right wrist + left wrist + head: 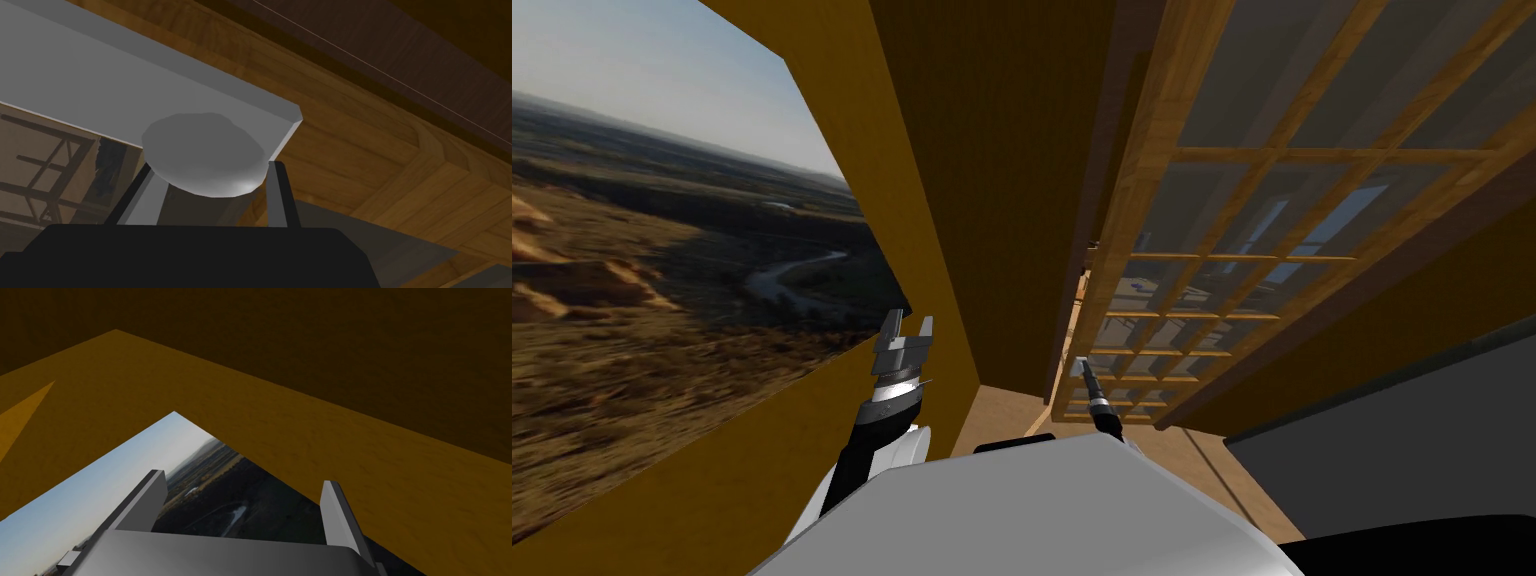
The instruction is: Pull the door open
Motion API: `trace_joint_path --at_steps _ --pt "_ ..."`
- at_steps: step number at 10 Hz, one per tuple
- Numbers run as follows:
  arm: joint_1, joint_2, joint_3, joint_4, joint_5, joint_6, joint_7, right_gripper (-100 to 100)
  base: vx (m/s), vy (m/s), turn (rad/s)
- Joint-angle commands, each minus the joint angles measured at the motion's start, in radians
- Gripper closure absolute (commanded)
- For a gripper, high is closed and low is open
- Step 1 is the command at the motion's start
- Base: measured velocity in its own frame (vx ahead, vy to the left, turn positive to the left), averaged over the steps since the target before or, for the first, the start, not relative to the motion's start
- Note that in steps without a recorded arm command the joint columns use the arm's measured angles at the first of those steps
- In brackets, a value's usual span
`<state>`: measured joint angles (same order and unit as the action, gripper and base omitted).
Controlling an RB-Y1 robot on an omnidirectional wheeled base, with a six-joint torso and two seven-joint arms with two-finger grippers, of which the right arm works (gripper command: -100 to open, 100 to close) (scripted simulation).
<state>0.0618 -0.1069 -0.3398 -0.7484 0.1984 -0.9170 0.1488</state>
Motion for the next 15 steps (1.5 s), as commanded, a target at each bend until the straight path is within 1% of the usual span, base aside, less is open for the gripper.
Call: trace_joint_path --at_steps 1,2,3,4,5,6,7,8,9,10,11,12,13,14,15 --pt "-0.011 -0.004 0.011 0.020 -0.030 -0.002 -0.050 100 -0.078 -0.013 0.132" --pt "-0.011 -0.004 0.011 0.020 -0.030 -0.002 -0.069 100 -0.057 -0.008 0.065" --pt "-0.019 -0.009 0.015 0.031 -0.051 -0.003 -0.102 100 -0.062 -0.016 0.092" --pt "-0.019 -0.009 0.015 0.031 -0.051 -0.003 -0.110 100 -0.052 -0.018 0.048" --pt "-0.027 -0.015 0.020 0.043 -0.073 -0.005 -0.148 100 -0.055 -0.015 0.118" --pt "-0.027 -0.015 0.020 0.043 -0.073 -0.005 -0.152 100 -0.044 -0.017 0.049" --pt "-0.035 -0.020 0.024 0.055 -0.094 -0.006 -0.191 100 -0.055 -0.014 0.100" --pt "-0.035 -0.020 0.024 0.055 -0.094 -0.006 -0.194 100 -0.043 -0.008 0.042" --pt "-0.043 -0.025 0.029 0.067 -0.116 -0.007 -0.234 100 -0.044 -0.008 0.097" --pt "-0.051 -0.031 0.034 0.079 -0.137 -0.009 -0.259 100 -0.077 -0.018 0.155" --pt "-0.051 -0.031 0.034 0.079 -0.137 -0.009 -0.278 100 -0.065 -0.015 0.058" --pt "-0.059 -0.036 0.038 0.091 -0.159 -0.010 -0.312 100 -0.065 -0.011 0.093" --pt "-0.059 -0.036 0.038 0.091 -0.159 -0.010 -0.320 100 -0.047 -0.012 0.053" --pt "-0.067 -0.041 0.043 0.103 -0.180 -0.011 -0.357 100 -0.048 -0.005 0.116" --pt "-0.067 -0.041 0.043 0.103 -0.180 -0.011 -0.362 100 -0.042 -0.013 0.046"
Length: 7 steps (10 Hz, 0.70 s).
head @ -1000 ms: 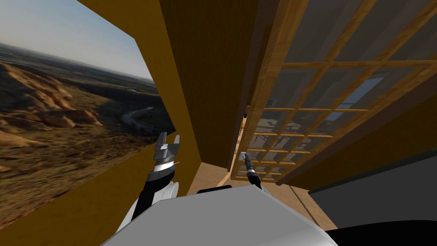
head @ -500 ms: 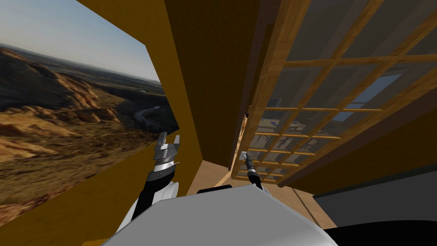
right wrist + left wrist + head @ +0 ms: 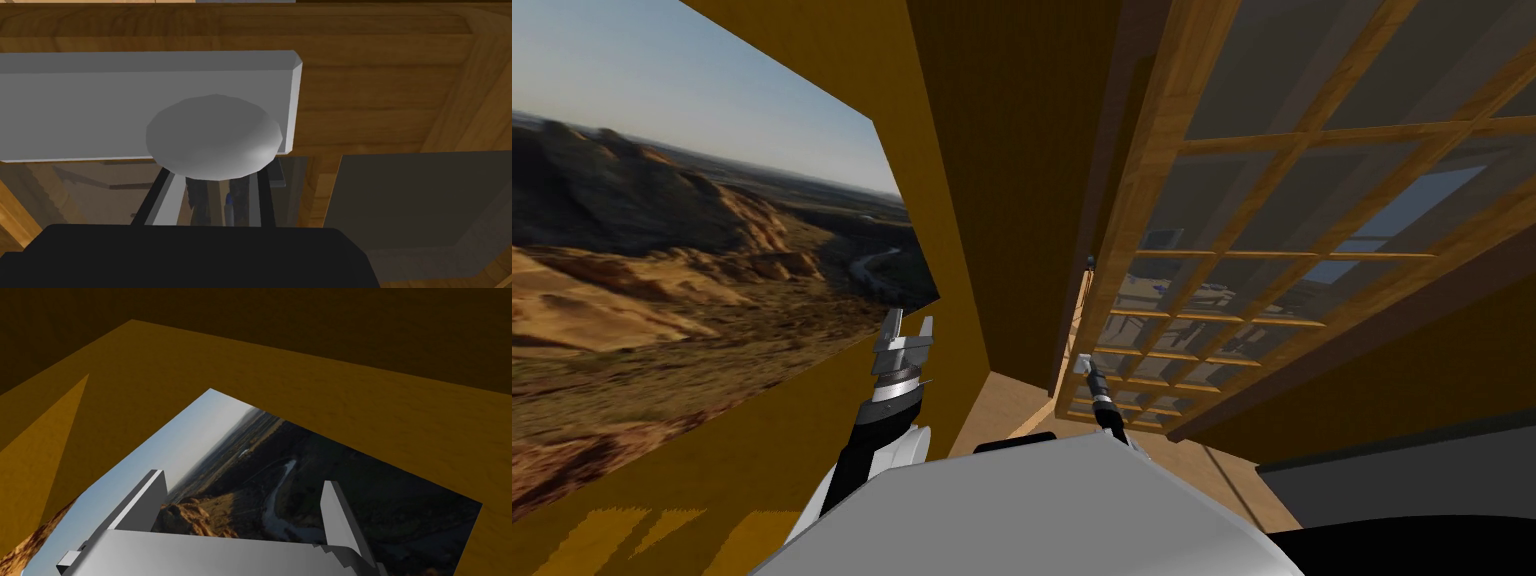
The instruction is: Pull the door open
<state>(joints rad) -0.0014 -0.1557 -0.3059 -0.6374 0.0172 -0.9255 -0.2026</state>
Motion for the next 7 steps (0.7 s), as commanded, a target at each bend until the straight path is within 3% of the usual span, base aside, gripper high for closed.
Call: trace_joint_path --at_steps 1,5,7 --pt "-0.012 0.003 0.014 0.004 -0.021 -0.004 -0.050 100 -0.052 -0.018 0.097" --pt "-0.028 -0.007 0.023 0.028 -0.064 -0.007 -0.136 100 -0.059 -0.011 0.092" --pt "-0.043 -0.016 0.033 0.051 -0.106 -0.009 -0.201 100 -0.056 -0.015 0.120"
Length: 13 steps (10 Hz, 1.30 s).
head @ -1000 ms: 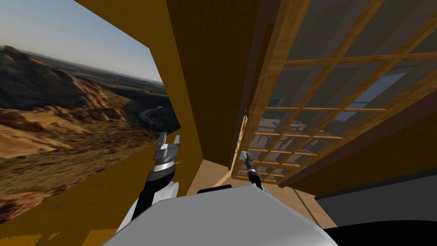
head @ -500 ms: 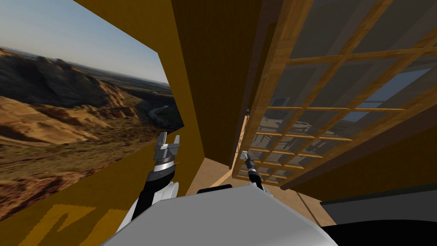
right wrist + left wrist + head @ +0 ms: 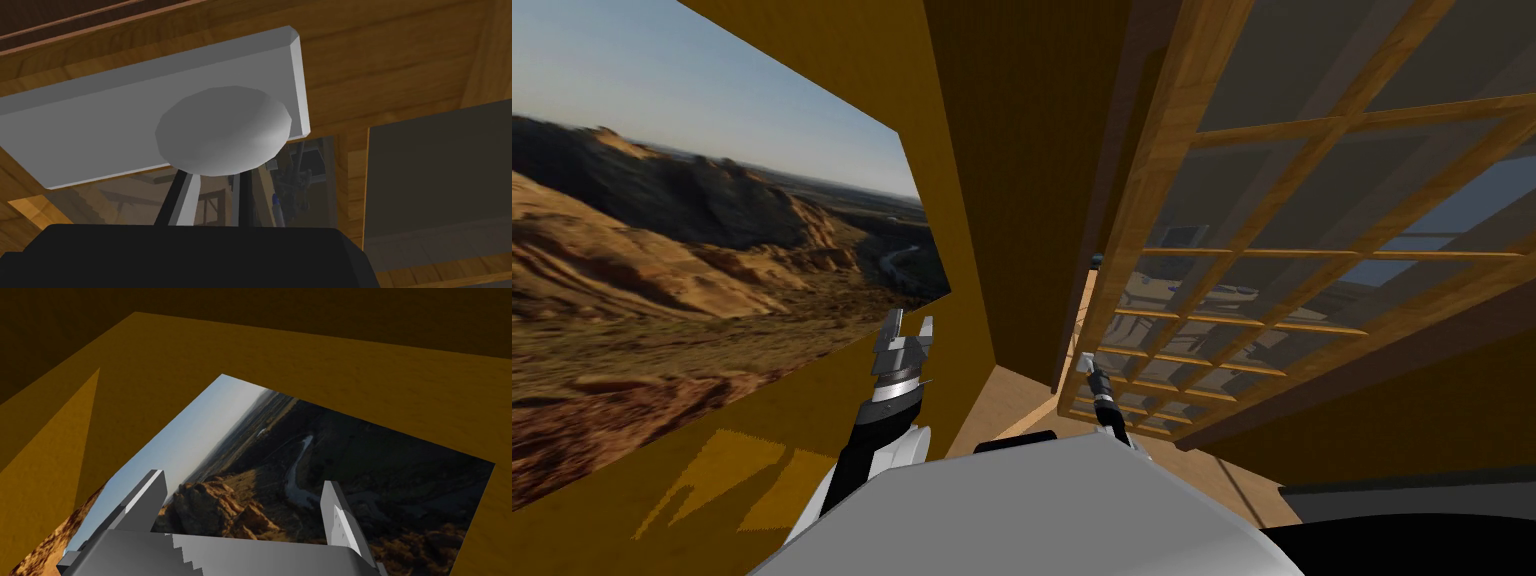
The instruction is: Pull the door open
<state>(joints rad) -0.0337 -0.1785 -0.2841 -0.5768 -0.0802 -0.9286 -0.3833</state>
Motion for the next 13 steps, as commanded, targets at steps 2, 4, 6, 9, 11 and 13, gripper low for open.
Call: trace_joint_path --at_steps 2,4,6,9,11,13 --pt "-0.011 0.007 0.011 -0.009 -0.009 -0.006 -0.039 100 -0.039 -0.009 0.043" --pt "-0.027 -0.002 0.020 0.014 -0.051 -0.008 -0.107 100 -0.045 -0.020 0.128" --pt "-0.007 -0.003 0.019 0.005 -0.066 0.010 -0.152 -100 -0.074 -0.023 0.063" --pt "-0.016 0.003 0.027 0.004 -0.092 0.014 -0.220 -100 -0.101 -0.015 0.034" --pt "-0.020 0.006 0.030 0.003 -0.102 0.016 -0.249 -100 -0.086 0.019 0.068" --pt "-0.027 0.013 0.037 0.002 -0.124 0.020 -0.312 -100 -0.055 -0.001 0.049"
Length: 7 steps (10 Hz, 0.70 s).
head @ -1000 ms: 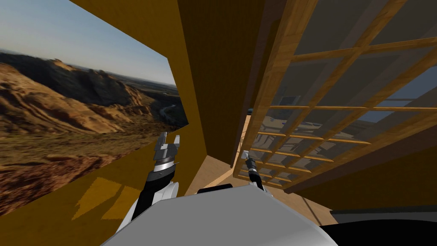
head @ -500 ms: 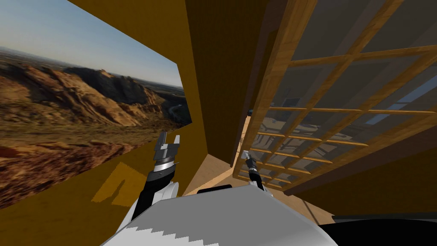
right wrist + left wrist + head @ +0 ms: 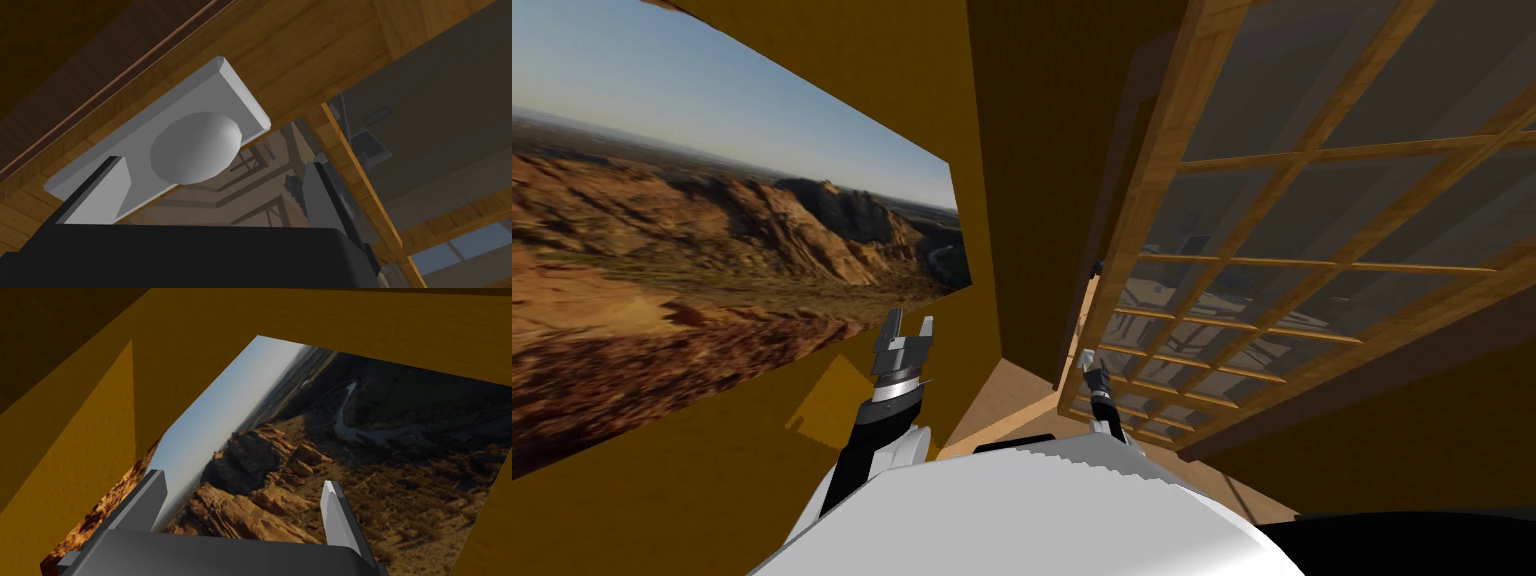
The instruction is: Pull the door open
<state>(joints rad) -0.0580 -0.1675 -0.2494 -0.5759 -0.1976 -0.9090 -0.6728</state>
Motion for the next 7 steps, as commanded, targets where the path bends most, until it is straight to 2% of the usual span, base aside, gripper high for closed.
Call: trace_joint_path --at_steps 1,6,7 --pt "-0.007 0.006 0.006 0.001 -0.019 0.002 -0.050 -100 -0.069 -0.018 0.064" --pt "-0.021 0.020 0.018 -0.001 -0.059 0.009 -0.181 -100 -0.056 -0.010 0.038" --pt "-0.021 0.020 0.018 -0.001 -0.059 0.009 -0.188 -100 -0.040 -0.005 0.028"
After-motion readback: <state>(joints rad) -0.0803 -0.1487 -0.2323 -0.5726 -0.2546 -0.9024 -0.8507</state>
